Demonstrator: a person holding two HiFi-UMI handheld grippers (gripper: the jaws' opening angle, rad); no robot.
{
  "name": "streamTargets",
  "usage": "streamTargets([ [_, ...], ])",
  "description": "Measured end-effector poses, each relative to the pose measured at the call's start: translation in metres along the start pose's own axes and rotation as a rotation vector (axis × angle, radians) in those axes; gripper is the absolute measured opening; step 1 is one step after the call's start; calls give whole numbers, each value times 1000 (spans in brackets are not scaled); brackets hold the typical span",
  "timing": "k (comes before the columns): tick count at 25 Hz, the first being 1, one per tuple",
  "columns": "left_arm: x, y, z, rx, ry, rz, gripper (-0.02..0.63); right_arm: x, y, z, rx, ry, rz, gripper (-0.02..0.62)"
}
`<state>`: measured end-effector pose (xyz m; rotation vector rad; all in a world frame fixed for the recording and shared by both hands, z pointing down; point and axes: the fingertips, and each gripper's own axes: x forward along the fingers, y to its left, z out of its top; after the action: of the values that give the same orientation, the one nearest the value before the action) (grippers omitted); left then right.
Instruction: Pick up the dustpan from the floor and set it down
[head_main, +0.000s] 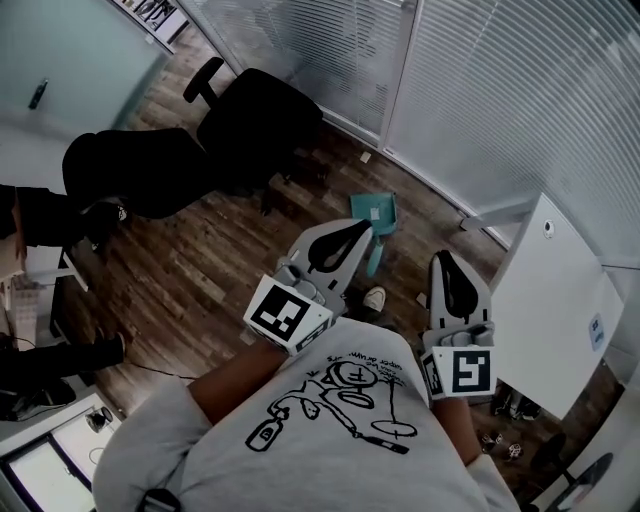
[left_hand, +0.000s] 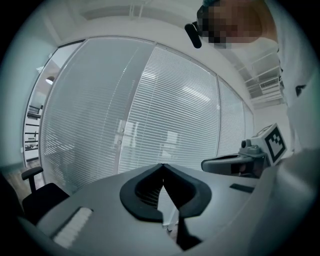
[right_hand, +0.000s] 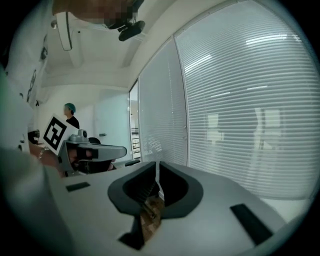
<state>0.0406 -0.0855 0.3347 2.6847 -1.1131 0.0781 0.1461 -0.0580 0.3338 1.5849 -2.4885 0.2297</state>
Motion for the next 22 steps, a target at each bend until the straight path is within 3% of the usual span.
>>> streamTargets([
  [7, 1, 0, -2, 2, 1, 13, 2, 14, 8, -66, 150, 150, 131, 20],
  [9, 0, 2, -4, 1, 2, 21, 2, 17, 10, -86, 171, 194, 151, 46],
  [22, -8, 6, -6, -3, 4, 44, 2, 34, 14, -201, 274, 415, 182, 106],
])
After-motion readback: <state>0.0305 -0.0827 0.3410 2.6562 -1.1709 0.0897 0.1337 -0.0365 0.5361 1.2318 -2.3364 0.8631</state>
